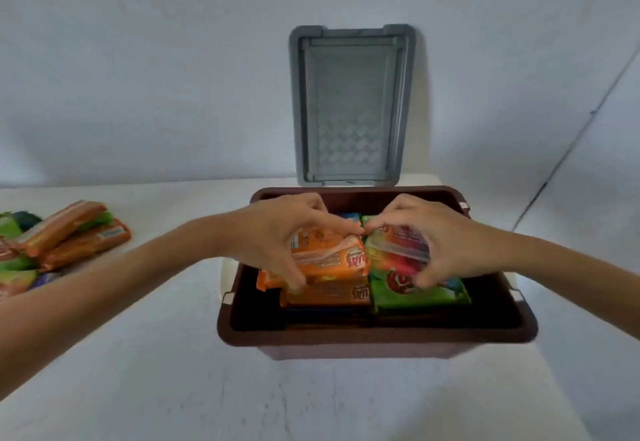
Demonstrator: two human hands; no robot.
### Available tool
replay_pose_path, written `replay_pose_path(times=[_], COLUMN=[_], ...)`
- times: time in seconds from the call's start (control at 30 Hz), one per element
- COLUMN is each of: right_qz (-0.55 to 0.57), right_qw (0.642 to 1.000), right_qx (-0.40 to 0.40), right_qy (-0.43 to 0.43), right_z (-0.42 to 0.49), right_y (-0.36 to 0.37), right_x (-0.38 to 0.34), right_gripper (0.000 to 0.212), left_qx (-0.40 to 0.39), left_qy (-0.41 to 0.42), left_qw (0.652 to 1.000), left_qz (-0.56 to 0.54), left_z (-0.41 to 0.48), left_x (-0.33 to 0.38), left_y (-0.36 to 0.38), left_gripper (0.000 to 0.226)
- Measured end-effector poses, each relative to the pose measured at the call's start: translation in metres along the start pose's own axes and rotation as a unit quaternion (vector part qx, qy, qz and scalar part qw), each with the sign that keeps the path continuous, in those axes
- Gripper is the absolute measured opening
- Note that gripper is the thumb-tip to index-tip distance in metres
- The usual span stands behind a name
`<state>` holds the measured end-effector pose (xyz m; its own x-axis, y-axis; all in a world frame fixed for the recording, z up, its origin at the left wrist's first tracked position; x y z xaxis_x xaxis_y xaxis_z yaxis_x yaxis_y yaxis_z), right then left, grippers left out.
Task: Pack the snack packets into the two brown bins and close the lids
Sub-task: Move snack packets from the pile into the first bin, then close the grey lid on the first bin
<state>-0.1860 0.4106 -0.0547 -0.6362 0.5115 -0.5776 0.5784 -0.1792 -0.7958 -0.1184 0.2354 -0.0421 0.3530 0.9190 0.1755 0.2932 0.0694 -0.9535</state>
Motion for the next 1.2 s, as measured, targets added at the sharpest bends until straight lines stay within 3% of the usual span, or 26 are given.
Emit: replay_pose_path(times=[0.1, 0.23, 0.43, 0.67, 0.93, 1.07, 1.2], right_qz=[-0.006, -0.047, -0.085, -0.085, -0.052, -0.030, -0.037], right_qw=[1.000, 0.999, 0.996, 0.995, 0.998, 0.994, 0.979], right_qx=[-0.030, -0.019, 0.015, 0.025, 0.013, 0.097, 0.199], right_qy=[0.000, -0.008, -0.029, -0.048, -0.031, -0.040, -0.022], right_z=[-0.014, -0.018, -0.007, -0.005, 0.001, 0.019, 0.052], right_y=[0.017, 0.021, 0.019, 0.022, 0.006, -0.022, -0.052], right_x=[0.013, 0.020, 0.018, 0.021, 0.021, 0.024, 0.034], right_gripper=[0.077, 0.077, 0.061, 0.053, 0.051, 0.053, 0.068], left_qx=[-0.038, 0.027, 0.035, 0.149, 0.149, 0.214, 0.292], left_qy=[0.020, 0.021, 0.017, 0.005, -0.005, -0.068, -0.134], left_qw=[0.997, 0.996, 0.985, 0.971, 0.969, 0.974, 0.946], left_qz=[0.071, 0.087, 0.170, 0.186, 0.197, 0.032, 0.042], left_z=[0.012, 0.024, 0.035, 0.029, 0.034, 0.044, 0.069], left_x=[0.013, 0.016, 0.026, 0.032, 0.024, -0.008, -0.056], left_y=[0.021, 0.024, 0.032, 0.042, 0.023, -0.018, -0.049], left_gripper=[0.082, 0.067, 0.079, 0.071, 0.074, 0.055, 0.057])
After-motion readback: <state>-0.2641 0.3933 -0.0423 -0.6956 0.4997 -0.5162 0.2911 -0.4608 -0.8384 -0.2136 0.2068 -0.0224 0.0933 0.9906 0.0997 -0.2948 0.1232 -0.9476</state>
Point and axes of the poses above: each hand's wrist, its own z-axis towards the middle knuckle, its own y-axis out of the palm, x = y × z, the point moved 4 cm from there along z, towards the middle knuckle, and after that the axes turned 13 degrees about z, right-handed, at the moved point
